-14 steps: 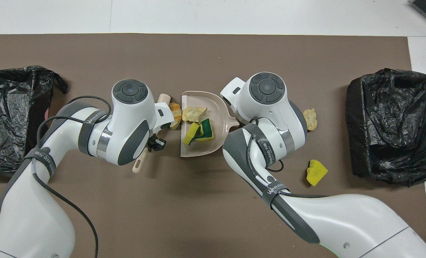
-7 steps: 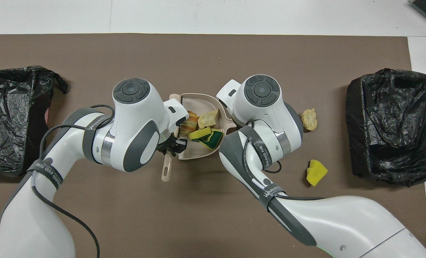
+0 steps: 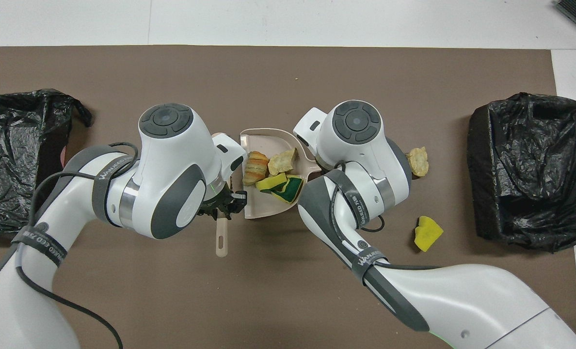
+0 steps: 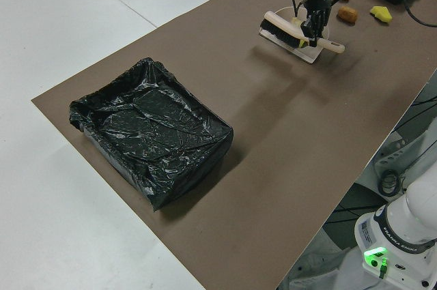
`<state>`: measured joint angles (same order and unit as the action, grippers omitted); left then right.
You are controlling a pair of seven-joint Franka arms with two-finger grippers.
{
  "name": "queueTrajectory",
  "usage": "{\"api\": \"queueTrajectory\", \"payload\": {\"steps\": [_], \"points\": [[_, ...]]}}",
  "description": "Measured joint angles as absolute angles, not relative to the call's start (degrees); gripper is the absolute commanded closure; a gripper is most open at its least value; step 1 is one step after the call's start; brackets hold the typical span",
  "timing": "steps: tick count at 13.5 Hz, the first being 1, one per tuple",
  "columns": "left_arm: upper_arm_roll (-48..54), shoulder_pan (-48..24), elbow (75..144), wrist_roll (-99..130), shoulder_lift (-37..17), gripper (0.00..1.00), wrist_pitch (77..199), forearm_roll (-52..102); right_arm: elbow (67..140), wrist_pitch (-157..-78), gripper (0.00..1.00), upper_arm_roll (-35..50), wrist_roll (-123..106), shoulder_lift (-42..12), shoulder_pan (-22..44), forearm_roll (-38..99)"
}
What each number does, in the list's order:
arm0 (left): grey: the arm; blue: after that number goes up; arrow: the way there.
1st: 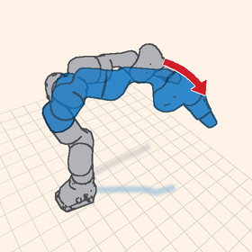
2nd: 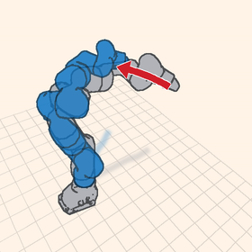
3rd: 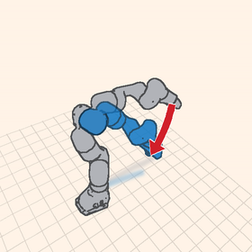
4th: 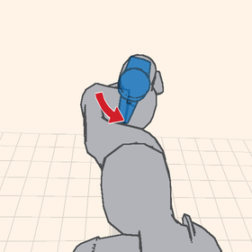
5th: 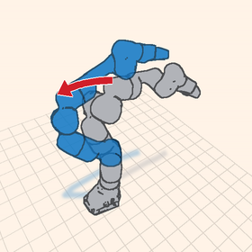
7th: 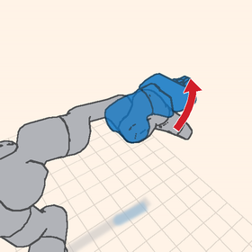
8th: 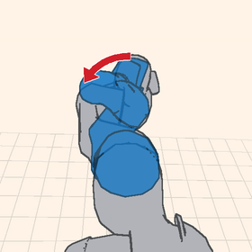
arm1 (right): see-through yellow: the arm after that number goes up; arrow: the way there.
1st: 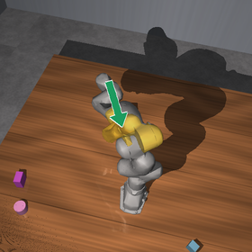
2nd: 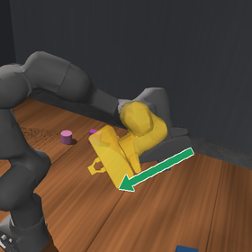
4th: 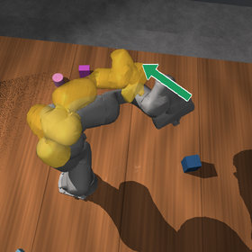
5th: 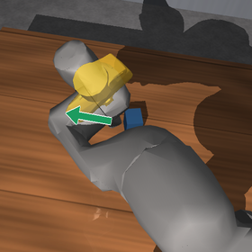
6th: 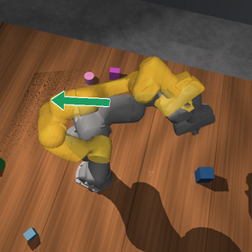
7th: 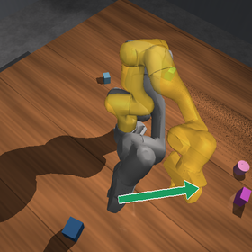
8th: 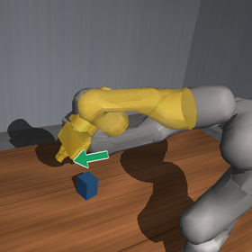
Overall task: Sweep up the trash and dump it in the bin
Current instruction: 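Sweep the remaining bread and sponge into the dustpan with the left gripper, then carry the dustpan to the nearby black bag with the right gripper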
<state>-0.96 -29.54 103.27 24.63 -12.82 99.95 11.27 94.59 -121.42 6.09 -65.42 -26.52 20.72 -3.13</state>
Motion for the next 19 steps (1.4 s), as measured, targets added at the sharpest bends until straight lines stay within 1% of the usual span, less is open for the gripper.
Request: {"api": "queueTrajectory", "payload": {"steps": [2,4,5,8,9,11,13,16,19], "points": [[-0.75,-29.73,103.6,27.15,-10.71,1.0,96.57,11.27,94.57,-121.41,1.0,5.99,-65.48,-25.88,19.99,-3.13],[-0.49,-30.88,106.83,29.69,-8.13,1.0,96.1,11.27,94.56,-121.13,1.0,5.92,-67.48,-24.32,17.85,-3.12],[-0.42,-32.1,109.52,30.48,-6.68,1.0,97.4,11.27,94.56,-120.56,1.0,5.89,-68.8,-23.34,16.41,-3.11],[-0.15,-37.09,119.81,33.99,-2.2,1.0,108.68,11.28,94.59,-118.53,1.0,5.85,-73.18,-19.74,11.36,-3.06],[-0.06,-38.82,121.88,35.7,-1.49,1.0,110.82,11.3,94.6,-117.73,1.0,5.82,-74.31,-18.54,9.57,-2.99],[0.05,-41.53,124.15,38.46,-1.14,1.0,112.39,11.62,94.62,-116.22,1.0,5.8,-76.7,-16.3,5.59,-2.18],[0.09,-42.72,125.94,39.63,-1.01,1.0,113.81,14.49,94.63,-115.0,1.0,5.76,-79.68,-14.51,1.19,-0.94],[0.03,-42.94,128.01,38.33,-0.51,1.0,116.03,17.57,94.65,-114.28,1.0,5.71,-85.77,-12.48,-6.06,0.83],[-0.06,-42.94,129.22,34.33,-0.39,1.0,117.13,17.85,94.65,-110.86,1.0,5.66,-94.29,-10.69,-13.95,3.62]]}}
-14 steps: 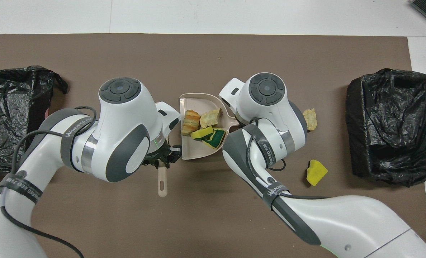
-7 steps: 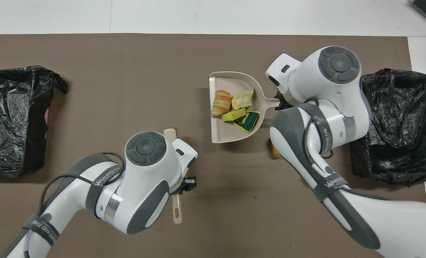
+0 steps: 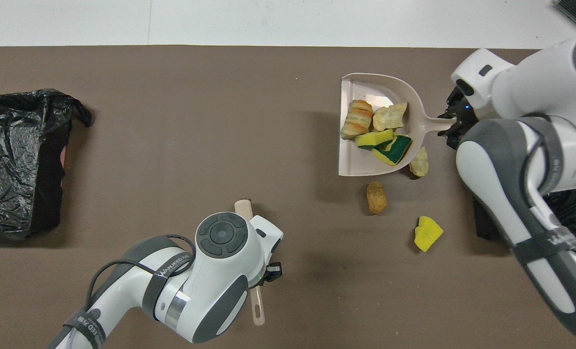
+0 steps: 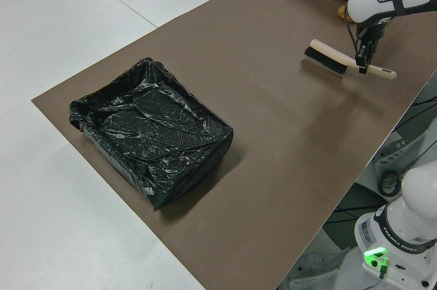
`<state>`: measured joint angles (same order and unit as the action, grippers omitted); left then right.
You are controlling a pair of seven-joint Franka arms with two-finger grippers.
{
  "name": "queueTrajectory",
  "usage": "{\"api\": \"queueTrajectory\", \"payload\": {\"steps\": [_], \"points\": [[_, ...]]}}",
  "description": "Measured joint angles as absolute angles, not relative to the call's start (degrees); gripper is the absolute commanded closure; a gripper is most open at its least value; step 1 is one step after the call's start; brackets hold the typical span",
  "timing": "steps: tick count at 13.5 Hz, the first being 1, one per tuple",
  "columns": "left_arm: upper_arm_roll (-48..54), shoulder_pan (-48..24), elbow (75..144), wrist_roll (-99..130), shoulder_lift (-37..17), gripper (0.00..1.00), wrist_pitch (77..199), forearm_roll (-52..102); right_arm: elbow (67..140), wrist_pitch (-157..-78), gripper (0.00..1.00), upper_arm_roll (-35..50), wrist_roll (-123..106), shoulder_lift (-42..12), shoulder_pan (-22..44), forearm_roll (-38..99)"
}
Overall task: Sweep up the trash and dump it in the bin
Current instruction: 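Carry the dustpan to the nearby black bag with the right gripper, then tip the dustpan into the black bag with the right gripper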
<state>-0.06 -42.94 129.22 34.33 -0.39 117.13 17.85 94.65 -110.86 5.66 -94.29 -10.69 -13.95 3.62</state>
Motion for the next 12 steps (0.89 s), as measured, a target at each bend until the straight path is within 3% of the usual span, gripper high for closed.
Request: {"api": "queueTrajectory", "payload": {"steps": [6,9,10,12], "points": [[-0.37,-42.94,130.68,34.8,-0.4,0.99,119.72,18.08,94.64,-110.98,1.0,5.28,-110.7,-9.63,-28.87,4.02],[-0.48,-42.93,131.03,34.89,-0.4,0.83,120.1,18.11,94.65,-111.48,1.0,5.13,-111.71,-9.39,-31.49,-2.82],[-0.58,-42.93,131.14,34.89,-0.4,0.74,120.55,18.11,94.65,-111.84,1.0,5.12,-111.71,-9.39,-31.98,-4.77],[-0.81,-42.84,131.36,34.81,-0.4,0.73,121.52,18.11,94.65,-112.12,1.0,5.03,-111.08,-9.39,-32.55,-8.59]]}}
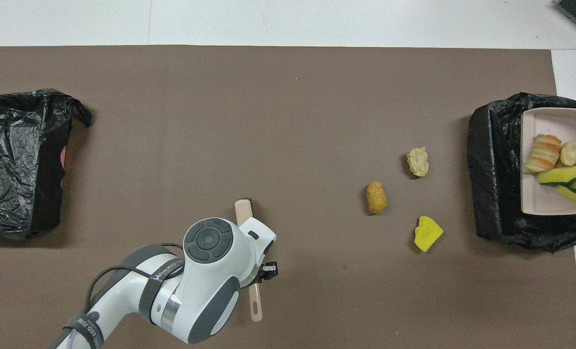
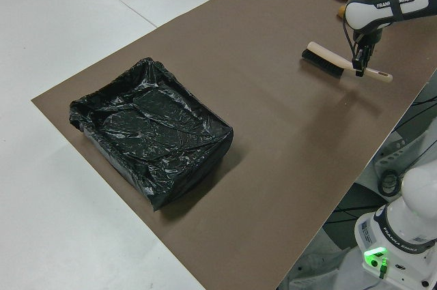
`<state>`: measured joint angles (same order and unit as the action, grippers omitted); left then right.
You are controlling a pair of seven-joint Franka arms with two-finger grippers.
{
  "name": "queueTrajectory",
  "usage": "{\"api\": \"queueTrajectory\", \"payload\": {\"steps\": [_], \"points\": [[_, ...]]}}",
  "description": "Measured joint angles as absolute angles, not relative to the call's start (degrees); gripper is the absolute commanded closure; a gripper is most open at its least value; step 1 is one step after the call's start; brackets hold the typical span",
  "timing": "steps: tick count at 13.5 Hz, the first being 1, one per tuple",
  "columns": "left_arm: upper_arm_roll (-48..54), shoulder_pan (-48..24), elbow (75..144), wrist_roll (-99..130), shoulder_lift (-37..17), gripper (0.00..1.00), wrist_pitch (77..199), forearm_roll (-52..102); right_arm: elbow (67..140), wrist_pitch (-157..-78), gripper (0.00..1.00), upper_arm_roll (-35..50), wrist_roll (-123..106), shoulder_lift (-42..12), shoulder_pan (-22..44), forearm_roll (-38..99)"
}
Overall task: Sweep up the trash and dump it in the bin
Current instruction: 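Tip the dustpan into the black bag with the right gripper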
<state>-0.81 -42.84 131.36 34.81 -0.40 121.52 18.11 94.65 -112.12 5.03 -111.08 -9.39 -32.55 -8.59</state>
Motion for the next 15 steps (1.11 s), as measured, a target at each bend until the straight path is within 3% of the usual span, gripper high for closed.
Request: {"api": "queueTrajectory", "payload": {"steps": [4,5,7,8,10,11,15], "points": [[-1.07,-42.36,131.97,33.89,-0.4,0.72,121.89,18.11,95.07,-112.13,1.0,5.51,-100.63,-9.39,-31.11,-22.41],[-1.16,-42.26,132.21,33.54,-0.4,0.58,122.21,18.11,95.25,-112.13,1.0,5.54,-98.33,-9.39,-30.29,-24.63],[-1.27,-42.23,132.36,33.16,-0.4,0.5,122.49,18.11,95.65,-111.22,1.0,5.6,-91.4,-9.38,-28.31,-30.04],[-1.27,-42.22,132.38,32.95,-0.4,0.3,122.49,18.11,95.94,-109.78,1.0,5.63,-87.14,-9.28,-26.81,-33.23],[-1.36,-42.17,132.38,32.21,-0.4,0.17,122.57,18.11,96.4,-107.02,1.0,5.7,-80.43,-8.49,-22.97,-38.75],[-1.49,-42.12,132.38,32.0,-0.4,0.0,122.61,18.11,96.47,-105.5,1.0,5.73,-78.44,-7.85,-20.93,-41.27],[-1.9,-39.79,132.04,31.6,-0.45,0.0,122.52,18.05,96.93,-97.82,1.0,5.86,-72.47,-5.42,-13.68,-49.17]]}}
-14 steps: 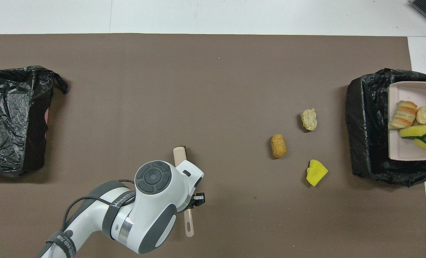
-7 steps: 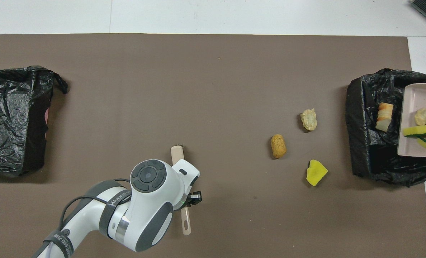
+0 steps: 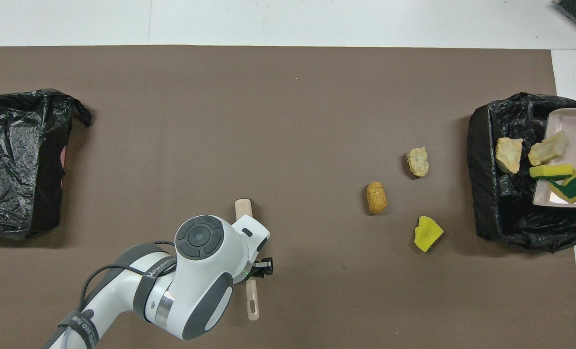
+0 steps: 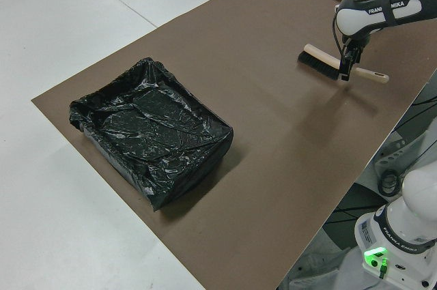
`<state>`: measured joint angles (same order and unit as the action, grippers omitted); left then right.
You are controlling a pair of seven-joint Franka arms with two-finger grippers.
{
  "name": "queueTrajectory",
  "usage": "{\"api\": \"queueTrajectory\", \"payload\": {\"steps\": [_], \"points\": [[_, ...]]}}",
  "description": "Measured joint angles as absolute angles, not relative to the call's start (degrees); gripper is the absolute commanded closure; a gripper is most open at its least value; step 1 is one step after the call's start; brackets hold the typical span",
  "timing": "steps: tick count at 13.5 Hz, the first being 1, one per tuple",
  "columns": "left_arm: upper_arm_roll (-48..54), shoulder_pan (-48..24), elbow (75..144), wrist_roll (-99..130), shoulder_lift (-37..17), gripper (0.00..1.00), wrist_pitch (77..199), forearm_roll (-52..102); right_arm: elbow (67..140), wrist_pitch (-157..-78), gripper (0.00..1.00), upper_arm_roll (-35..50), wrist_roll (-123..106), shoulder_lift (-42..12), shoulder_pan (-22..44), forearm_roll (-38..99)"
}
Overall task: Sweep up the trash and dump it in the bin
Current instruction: 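Tip the dustpan into the black bag with the right gripper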
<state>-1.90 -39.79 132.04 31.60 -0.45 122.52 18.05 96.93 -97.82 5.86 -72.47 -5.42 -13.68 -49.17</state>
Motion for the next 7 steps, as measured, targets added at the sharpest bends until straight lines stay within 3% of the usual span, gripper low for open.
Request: {"api": "queueTrajectory", "payload": {"steps": [7], "points": [[-2.29,-32.36,126.8,30.7,-0.39,0.0,119.54,13.21,97.46,-93.45,1.0,5.76,-69.08,-4.94,-9.28,-58.18]]}}
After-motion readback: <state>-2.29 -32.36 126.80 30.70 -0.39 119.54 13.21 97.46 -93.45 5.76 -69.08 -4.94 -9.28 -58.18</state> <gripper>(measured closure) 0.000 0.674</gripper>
